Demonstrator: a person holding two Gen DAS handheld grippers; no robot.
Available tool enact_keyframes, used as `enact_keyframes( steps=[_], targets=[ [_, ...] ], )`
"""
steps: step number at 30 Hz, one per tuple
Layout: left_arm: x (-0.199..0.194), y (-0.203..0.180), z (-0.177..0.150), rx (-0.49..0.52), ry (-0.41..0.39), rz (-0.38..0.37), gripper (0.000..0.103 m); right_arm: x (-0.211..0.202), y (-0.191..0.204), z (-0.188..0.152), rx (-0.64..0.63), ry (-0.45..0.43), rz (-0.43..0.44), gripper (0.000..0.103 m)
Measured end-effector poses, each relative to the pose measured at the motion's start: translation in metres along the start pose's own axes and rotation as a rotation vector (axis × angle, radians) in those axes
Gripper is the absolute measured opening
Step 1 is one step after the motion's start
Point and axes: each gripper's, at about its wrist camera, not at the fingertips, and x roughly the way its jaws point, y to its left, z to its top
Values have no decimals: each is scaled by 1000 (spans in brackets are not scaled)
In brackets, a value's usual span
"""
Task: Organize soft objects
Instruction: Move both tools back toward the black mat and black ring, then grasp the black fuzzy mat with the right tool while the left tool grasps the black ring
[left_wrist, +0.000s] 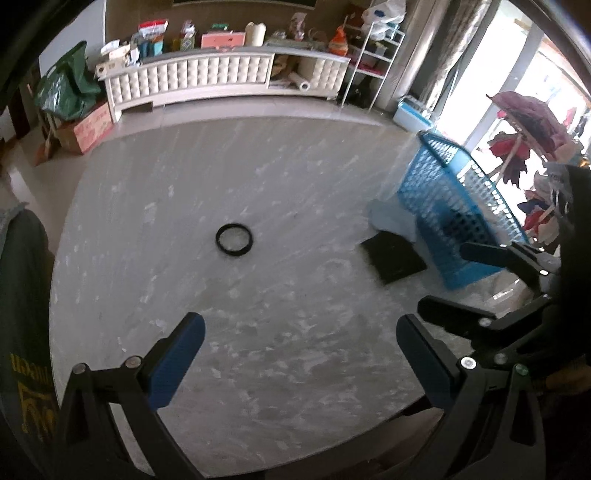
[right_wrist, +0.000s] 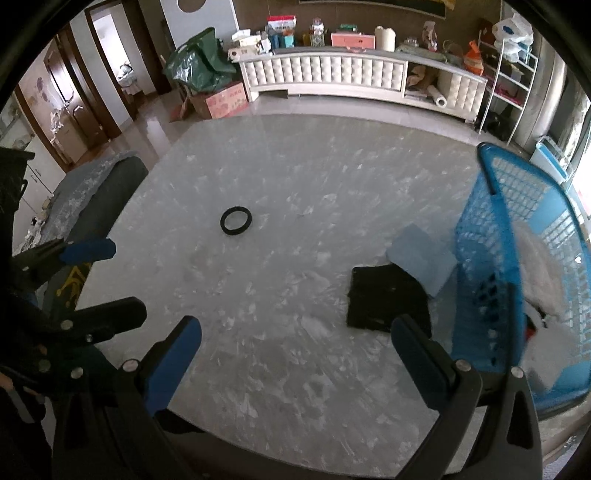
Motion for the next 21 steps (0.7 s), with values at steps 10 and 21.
enact_keyframes(
  steps=[10, 21],
  targets=[
    [52, 26, -3, -29, 104, 22, 103, 43, -9, 8, 23, 91, -2, 103],
    [85, 37, 3, -32, 135, -12, 103, 83, -45, 1, 83, 184, -85, 91]
  ],
)
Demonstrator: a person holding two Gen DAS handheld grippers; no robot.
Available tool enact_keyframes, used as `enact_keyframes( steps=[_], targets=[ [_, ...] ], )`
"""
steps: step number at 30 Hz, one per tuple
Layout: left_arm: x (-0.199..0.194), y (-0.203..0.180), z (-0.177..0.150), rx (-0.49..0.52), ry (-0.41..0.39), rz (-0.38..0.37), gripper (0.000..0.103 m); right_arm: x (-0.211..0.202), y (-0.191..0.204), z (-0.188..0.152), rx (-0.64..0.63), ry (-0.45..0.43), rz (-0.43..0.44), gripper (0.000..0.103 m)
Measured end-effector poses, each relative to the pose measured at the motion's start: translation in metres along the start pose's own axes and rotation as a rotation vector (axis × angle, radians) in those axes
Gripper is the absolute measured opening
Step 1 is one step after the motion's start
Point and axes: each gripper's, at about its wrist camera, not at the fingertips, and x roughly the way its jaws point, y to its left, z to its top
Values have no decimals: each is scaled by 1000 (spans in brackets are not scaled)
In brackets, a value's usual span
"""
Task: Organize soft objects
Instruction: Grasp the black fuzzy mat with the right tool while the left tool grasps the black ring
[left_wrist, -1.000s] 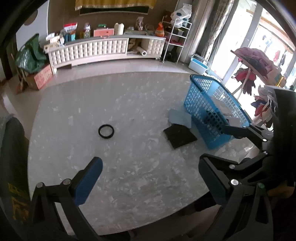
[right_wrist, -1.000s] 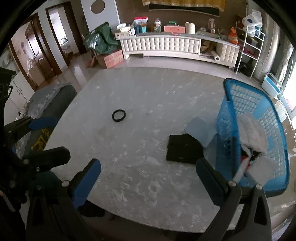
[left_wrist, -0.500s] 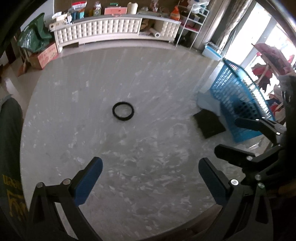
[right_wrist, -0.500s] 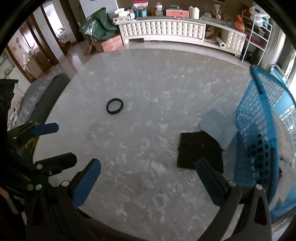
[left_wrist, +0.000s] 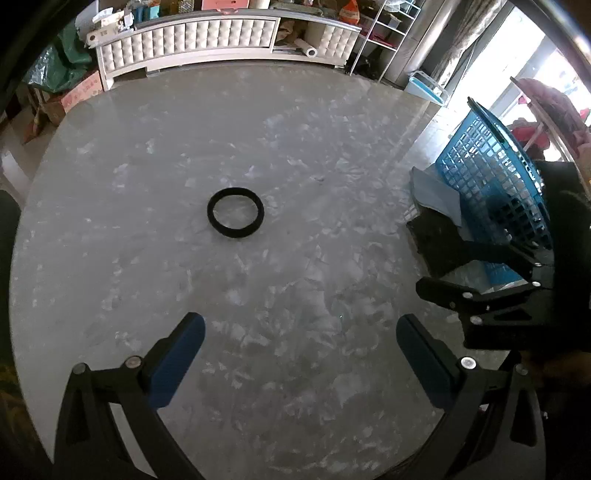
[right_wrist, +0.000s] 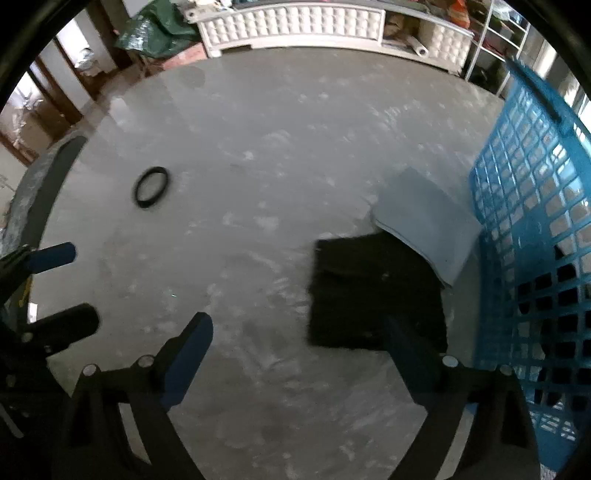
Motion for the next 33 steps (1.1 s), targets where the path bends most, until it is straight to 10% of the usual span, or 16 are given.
enact_keyframes(
  steps=[33],
  targets=[
    [22, 62, 48, 1, 76, 0, 103, 2, -24, -16, -83, -43, -64, 14]
  ],
)
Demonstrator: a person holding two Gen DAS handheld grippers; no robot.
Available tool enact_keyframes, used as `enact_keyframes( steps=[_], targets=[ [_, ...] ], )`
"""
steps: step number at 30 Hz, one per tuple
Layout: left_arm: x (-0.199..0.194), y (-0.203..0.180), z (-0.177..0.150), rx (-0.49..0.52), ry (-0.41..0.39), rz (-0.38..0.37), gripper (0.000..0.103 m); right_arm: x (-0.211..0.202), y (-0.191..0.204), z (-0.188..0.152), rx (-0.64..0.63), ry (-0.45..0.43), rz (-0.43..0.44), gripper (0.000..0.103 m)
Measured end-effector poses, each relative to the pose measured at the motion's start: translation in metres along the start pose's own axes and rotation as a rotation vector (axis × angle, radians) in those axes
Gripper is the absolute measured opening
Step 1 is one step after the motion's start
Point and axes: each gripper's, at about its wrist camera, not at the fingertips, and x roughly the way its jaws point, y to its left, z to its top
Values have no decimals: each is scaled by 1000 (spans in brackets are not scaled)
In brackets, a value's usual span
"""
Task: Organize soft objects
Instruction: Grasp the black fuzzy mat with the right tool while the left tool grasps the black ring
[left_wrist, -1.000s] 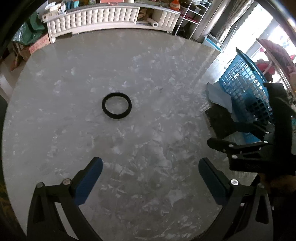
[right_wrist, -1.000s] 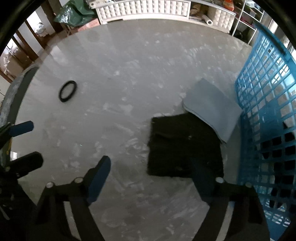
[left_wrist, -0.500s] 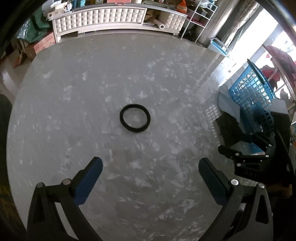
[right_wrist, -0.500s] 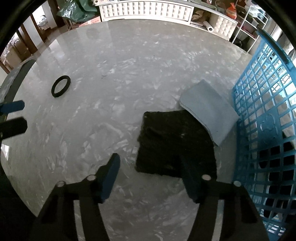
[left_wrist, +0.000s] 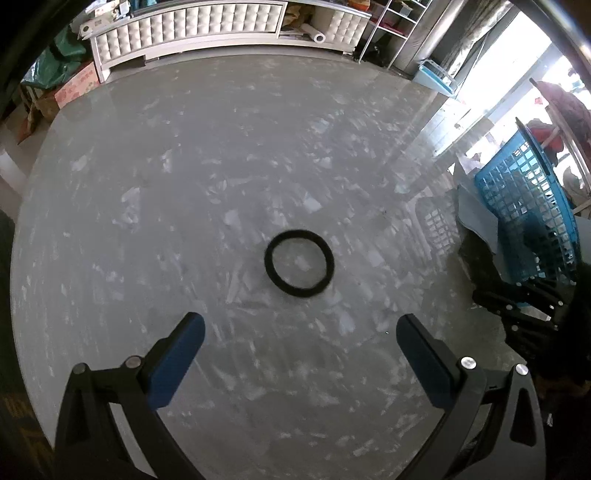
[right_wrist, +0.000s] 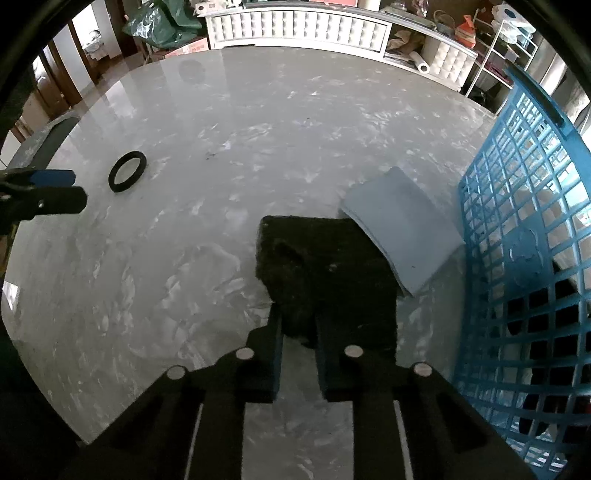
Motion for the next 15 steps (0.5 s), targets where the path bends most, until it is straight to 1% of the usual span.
enact_keyframes(
  steps=[3, 5, 7, 12, 14, 15],
  targets=[
    [5, 1, 7, 13, 2, 2, 103, 0, -3, -2, 9, -4, 16, 14],
    [9, 1, 12, 36, 11, 4, 100, 0, -2, -1, 16, -6, 22, 14],
    [14, -1, 17, 69, 19, 13, 92, -1, -5, -2, 18, -7, 27, 14],
    [31, -4, 30, 115, 47, 50, 84, -3, -12, -3, 33, -5, 55, 14],
    [35, -9, 38, 134, 41, 75, 82, -4, -13, -3, 34, -2, 60, 14],
    [37, -10, 41, 140, 37, 74, 81, -4, -13, -2, 33, -2, 61, 14]
  ],
)
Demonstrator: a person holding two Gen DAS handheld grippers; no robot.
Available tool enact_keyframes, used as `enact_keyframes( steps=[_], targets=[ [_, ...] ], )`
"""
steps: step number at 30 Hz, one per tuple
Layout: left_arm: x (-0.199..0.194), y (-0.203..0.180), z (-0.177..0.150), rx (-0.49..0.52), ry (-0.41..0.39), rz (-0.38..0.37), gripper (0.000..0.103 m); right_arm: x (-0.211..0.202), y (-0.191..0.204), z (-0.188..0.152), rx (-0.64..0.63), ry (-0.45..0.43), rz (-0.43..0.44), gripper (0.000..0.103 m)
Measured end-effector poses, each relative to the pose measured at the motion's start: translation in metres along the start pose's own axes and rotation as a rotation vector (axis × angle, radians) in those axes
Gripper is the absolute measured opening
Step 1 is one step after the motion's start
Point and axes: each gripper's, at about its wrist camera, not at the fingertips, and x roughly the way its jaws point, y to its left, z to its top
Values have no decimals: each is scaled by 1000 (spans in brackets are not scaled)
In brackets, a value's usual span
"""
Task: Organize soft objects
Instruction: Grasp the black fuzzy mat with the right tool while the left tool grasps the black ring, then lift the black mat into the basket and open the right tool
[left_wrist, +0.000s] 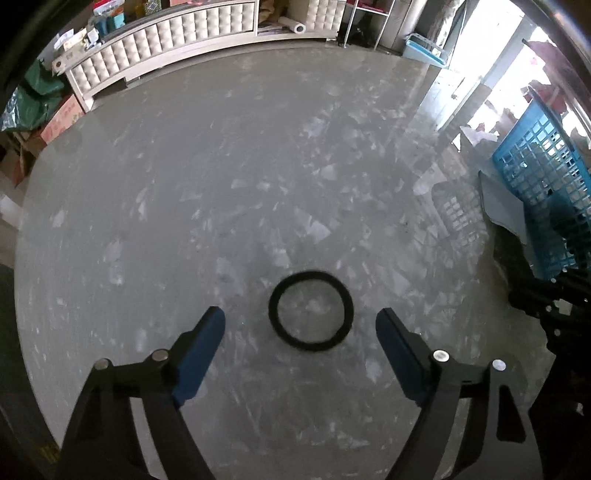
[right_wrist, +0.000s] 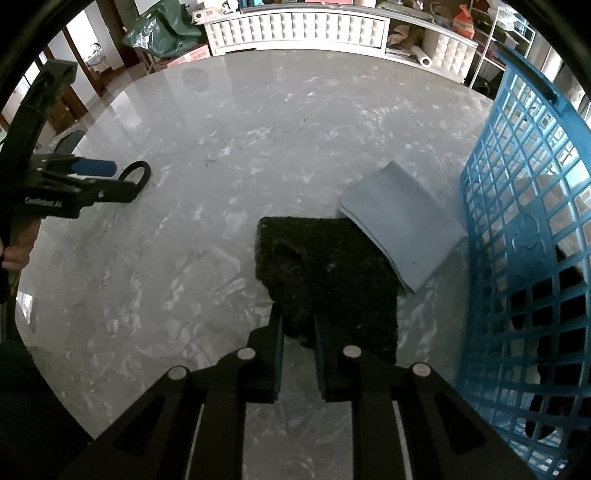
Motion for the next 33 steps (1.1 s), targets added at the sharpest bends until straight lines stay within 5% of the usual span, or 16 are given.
enact_keyframes(
  steps=[5, 13, 23, 33],
  targets=[
    [5, -8, 6, 38, 0, 62, 62, -3, -4, -2, 9, -4, 11, 14],
    [13, -24, 11, 41, 2, 93, 12, -6, -11, -5, 27, -4, 34, 13],
    [-3, -15, 0, -8, 1, 31, 8, -35, -5, -1, 25, -53, 77, 12],
    [-50, -55, -26, 23, -45, -13, 8, -87, 0, 2, 22, -129, 104, 12]
  ],
)
